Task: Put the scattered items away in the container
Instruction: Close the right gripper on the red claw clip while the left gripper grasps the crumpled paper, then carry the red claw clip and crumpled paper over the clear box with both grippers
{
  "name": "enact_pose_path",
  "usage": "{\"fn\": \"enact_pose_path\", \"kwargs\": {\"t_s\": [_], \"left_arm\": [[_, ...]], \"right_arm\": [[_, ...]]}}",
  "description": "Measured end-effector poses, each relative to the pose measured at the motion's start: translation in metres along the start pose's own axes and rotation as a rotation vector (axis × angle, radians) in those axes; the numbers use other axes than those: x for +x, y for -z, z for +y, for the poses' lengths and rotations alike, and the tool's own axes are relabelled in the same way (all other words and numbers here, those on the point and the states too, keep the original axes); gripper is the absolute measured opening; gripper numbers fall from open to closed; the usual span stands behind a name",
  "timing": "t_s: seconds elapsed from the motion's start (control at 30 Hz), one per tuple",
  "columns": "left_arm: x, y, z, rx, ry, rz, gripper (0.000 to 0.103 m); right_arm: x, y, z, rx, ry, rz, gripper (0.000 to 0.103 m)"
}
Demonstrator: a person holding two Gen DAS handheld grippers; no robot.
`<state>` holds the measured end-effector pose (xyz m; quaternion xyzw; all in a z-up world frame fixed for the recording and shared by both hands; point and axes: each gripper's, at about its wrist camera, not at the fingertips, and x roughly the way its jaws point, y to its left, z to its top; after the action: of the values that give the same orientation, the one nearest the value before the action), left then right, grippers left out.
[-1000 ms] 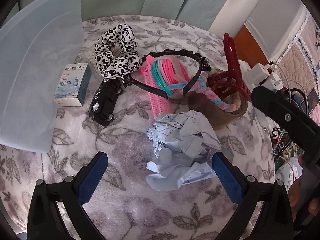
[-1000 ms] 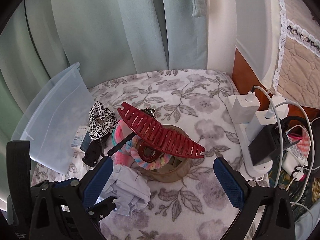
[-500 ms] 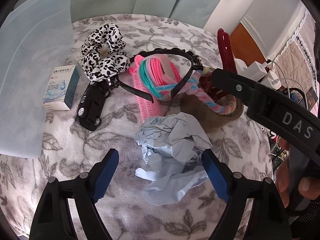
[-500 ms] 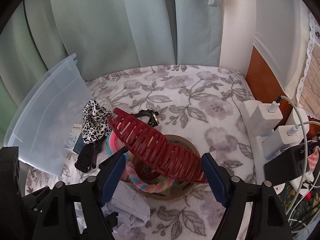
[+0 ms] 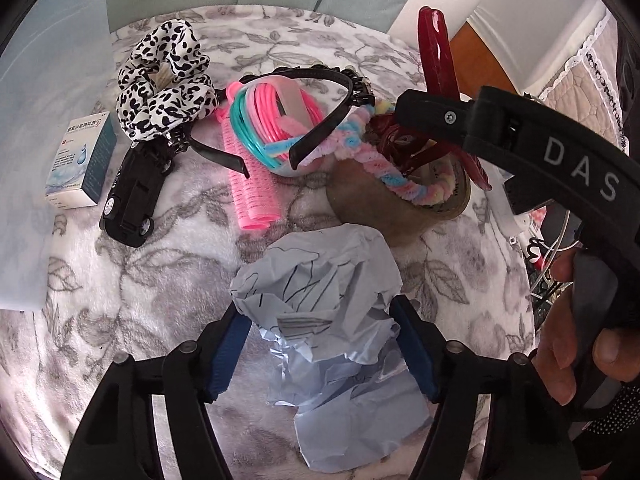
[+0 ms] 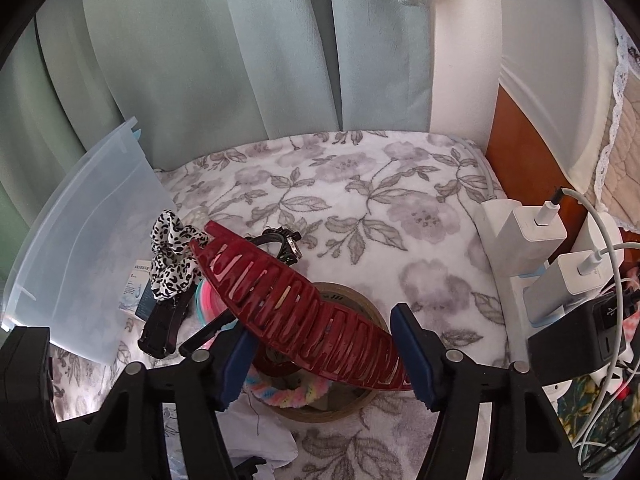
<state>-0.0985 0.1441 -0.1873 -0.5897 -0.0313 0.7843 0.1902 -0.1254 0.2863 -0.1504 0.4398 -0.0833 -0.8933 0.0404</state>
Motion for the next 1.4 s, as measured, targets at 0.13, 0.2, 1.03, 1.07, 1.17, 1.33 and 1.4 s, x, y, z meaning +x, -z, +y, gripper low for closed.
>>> {"fn": "enact_pose_path", "kwargs": {"t_s": [0.13, 0.2, 1.03, 1.07, 1.17, 1.33, 1.4], "left_arm": [[-0.003, 0.003, 0.000, -0.007, 0.007, -0.003, 0.068], [-0.006, 0.004, -0.001, -0.009, 0.005, -0.008, 0.066], [-0.064, 0.006, 0.023, -0.078, 0.041, -0.153, 0.064], [-0.066, 0.003, 0.023, -0.081, 0.049, -0.161, 0.064], [-0.077, 0.000, 0.024, -0.078, 0.054, -0.181, 0.064], [-0.105, -0.001, 0.023, -0.074, 0.077, -0.260, 0.064], [-0.120, 0.002, 0.026, -0.077, 0.085, -0.288, 0.064]], "right_arm": [[-0.004, -0.001, 0.000, 0.021, -0.010, -0.006, 0.061], [-0.006, 0.000, -0.001, 0.032, -0.014, -0.011, 0.060], [-0.066, 0.000, -0.003, 0.200, -0.055, -0.104, 0.011], [-0.070, 0.000, -0.001, 0.200, -0.053, -0.111, 0.011], [-0.081, -0.002, 0.005, 0.199, -0.047, -0.127, 0.011], [-0.111, -0.007, 0.014, 0.214, -0.065, -0.188, 0.011], [-0.122, -0.010, 0.021, 0.200, -0.069, -0.204, 0.011]]}}
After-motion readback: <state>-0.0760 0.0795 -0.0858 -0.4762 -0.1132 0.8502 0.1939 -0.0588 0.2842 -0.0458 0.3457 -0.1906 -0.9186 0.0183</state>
